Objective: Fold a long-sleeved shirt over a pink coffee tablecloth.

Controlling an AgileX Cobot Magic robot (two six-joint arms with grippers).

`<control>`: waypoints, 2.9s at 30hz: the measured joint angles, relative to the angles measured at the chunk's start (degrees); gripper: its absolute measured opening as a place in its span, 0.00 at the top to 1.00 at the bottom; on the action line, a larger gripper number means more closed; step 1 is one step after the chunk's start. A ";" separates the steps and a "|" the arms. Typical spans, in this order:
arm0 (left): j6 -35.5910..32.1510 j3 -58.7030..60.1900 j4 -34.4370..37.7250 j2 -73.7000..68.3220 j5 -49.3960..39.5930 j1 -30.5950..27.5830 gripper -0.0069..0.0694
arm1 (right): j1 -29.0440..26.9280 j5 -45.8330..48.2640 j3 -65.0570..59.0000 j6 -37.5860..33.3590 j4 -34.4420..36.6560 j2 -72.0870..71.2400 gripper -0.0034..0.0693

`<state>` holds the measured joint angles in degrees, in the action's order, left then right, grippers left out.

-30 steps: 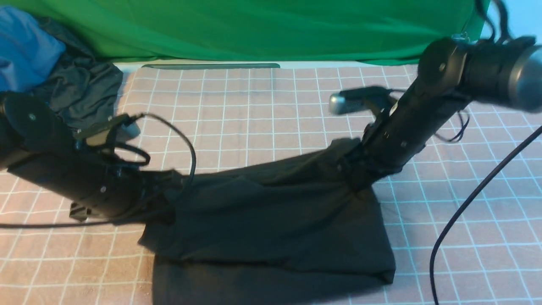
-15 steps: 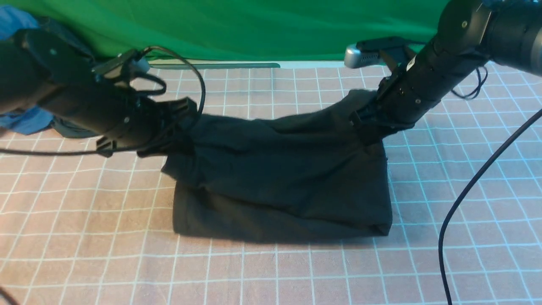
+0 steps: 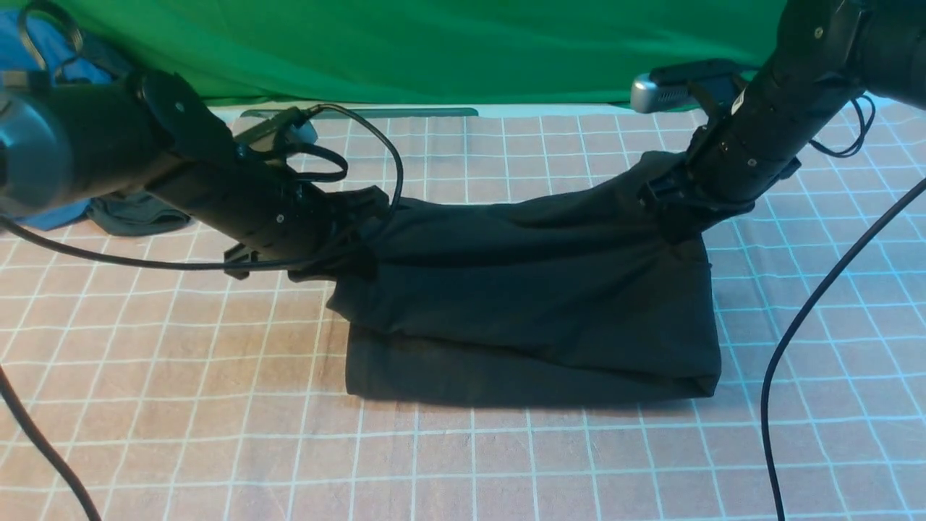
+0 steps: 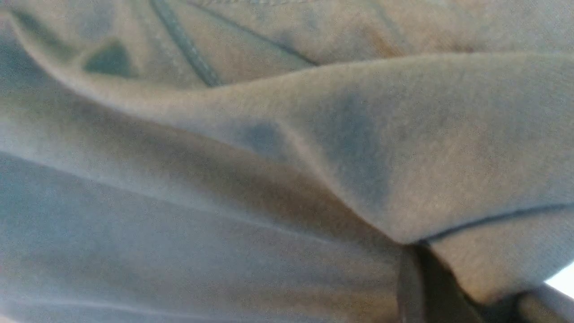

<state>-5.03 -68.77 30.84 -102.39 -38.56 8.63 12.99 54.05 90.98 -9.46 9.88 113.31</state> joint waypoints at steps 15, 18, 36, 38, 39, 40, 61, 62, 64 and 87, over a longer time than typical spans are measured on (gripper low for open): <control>-0.06 -1.09 -5.19 0.29 3.83 -0.66 0.49 | 0.25 0.44 0.49 0.54 -6.55 0.54 0.47; 1.54 -3.82 -8.32 1.99 -1.01 -2.08 0.40 | 0.25 3.75 1.68 2.76 -12.73 -1.12 0.44; 8.55 -2.96 -12.55 43.50 -13.49 -6.98 0.89 | 0.14 4.00 -2.55 8.43 -16.93 -49.48 0.90; 8.82 0.74 -12.40 49.83 -13.19 -6.98 0.89 | 0.14 0.17 -6.61 8.90 -16.88 -56.30 0.90; 9.10 2.33 -12.35 52.19 -12.87 -6.98 0.89 | 0.14 -1.87 -8.92 9.13 -16.88 -59.48 0.90; 9.66 4.32 -12.36 54.96 -12.34 -6.98 0.89 | 0.14 -3.33 -10.83 9.46 -16.88 -61.94 0.90; 12.01 33.29 -4.85 80.10 2.39 -6.98 0.89 | 0.14 -37.60 -53.49 10.69 -16.93 -105.14 0.90; 12.01 33.29 -4.52 79.84 2.61 -6.98 0.89 | 0.14 -37.66 -53.65 10.68 -16.93 -105.16 0.90; 11.99 33.29 -4.16 79.50 3.40 -6.98 0.89 | 0.14 -37.84 -53.71 10.72 -16.93 -105.16 0.90; 5.40 33.29 -4.62 79.38 4.86 -6.98 0.89 | 0.14 -35.61 -53.71 10.73 -16.93 -105.16 0.85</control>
<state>0.38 -35.48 26.22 -23.00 -33.71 1.65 13.13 18.44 37.27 1.27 -7.05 8.15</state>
